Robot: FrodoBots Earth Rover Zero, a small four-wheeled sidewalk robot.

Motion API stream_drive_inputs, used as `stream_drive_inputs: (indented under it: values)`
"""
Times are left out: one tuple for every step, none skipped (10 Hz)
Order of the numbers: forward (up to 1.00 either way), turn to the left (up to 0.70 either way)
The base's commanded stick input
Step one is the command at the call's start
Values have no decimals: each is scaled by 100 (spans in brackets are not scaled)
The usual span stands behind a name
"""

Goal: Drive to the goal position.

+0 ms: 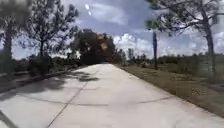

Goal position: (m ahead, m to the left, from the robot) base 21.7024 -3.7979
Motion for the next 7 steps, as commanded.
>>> stream_drive_inputs:
  values:
    - [85, 0]
    - [85, 0]
    - [85, 0]
    - [85, 0]
    - [85, 0]
    - [85, 0]
    - [85, 0]
